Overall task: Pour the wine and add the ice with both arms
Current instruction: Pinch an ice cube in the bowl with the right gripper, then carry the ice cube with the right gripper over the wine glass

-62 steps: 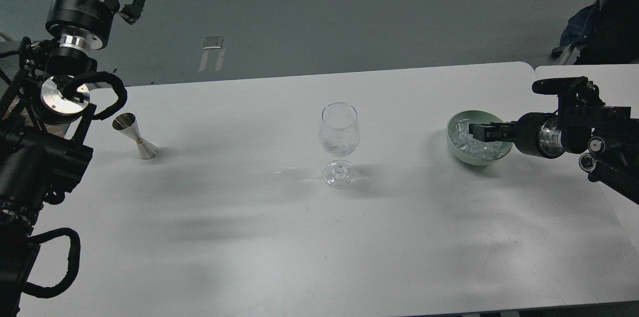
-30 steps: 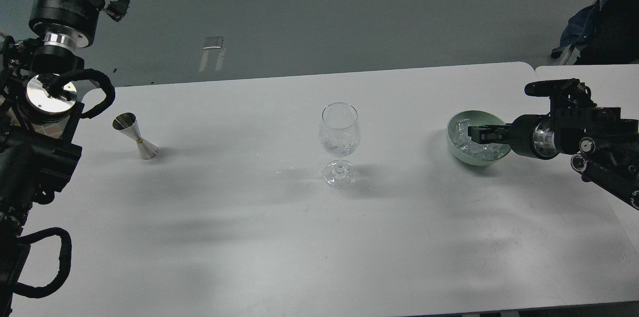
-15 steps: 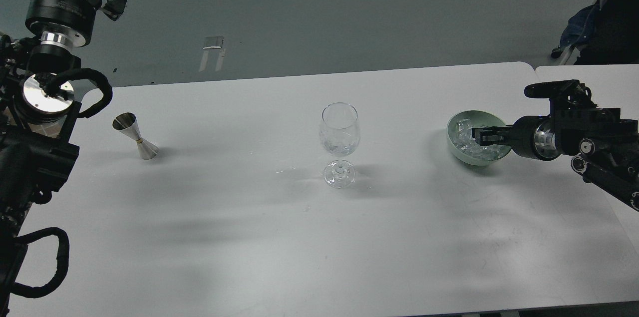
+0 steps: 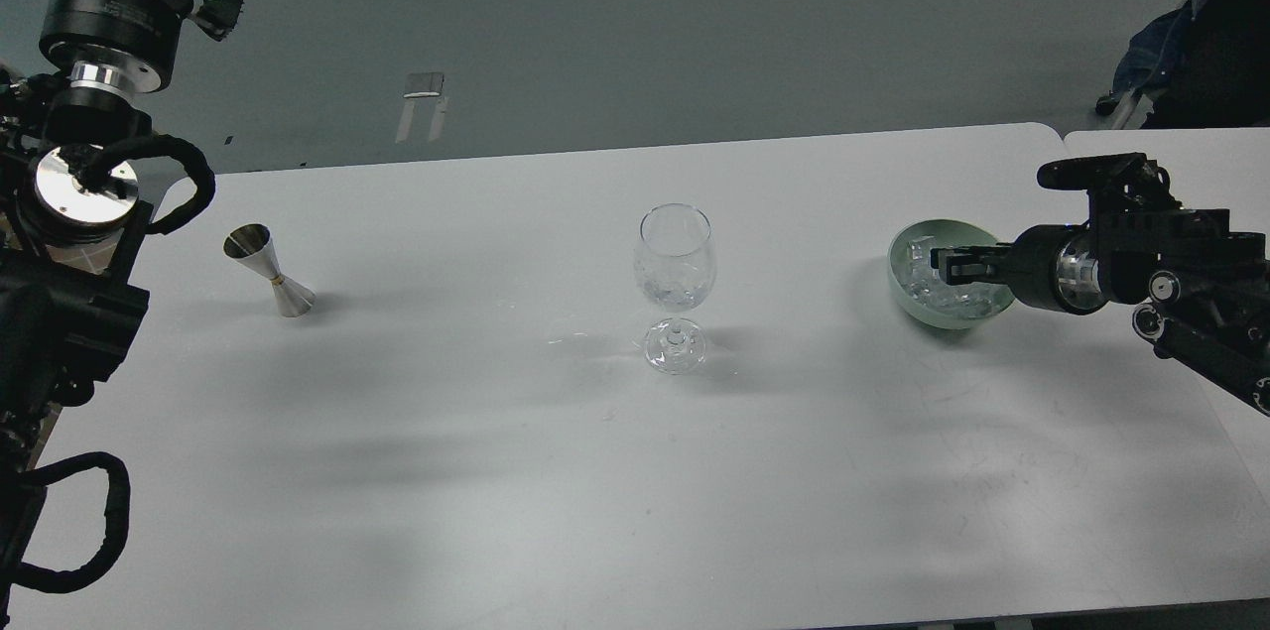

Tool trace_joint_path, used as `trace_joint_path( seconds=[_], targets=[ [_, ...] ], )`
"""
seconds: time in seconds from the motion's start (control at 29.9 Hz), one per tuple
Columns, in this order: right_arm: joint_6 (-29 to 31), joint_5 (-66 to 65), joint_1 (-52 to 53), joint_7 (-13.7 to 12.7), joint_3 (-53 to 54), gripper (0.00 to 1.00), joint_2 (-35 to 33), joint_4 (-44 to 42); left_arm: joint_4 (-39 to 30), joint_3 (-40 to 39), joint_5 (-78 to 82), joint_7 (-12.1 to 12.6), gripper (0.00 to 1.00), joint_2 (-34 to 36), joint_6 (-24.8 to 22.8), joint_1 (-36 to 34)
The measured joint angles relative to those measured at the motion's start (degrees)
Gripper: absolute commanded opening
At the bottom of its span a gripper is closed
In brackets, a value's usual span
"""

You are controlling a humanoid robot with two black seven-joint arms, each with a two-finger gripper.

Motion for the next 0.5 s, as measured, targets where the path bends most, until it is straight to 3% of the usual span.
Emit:
trace_joint_path(
  seconds=[0.2,0.5],
  targets=[
    [-0.16,0.54,3.93,0.00,2.86,0.00,-4.25,6.28,0.00,0.08,0.00,0.15,0.96,0.67,0.18,-0.01],
    [-0.10,0.55,9.34,-0.36,8.36,0.00,-3.73,17.90,0.08,0.18,0.22,0.36,0.96,1.10,0.36,-0.09]
  ],
)
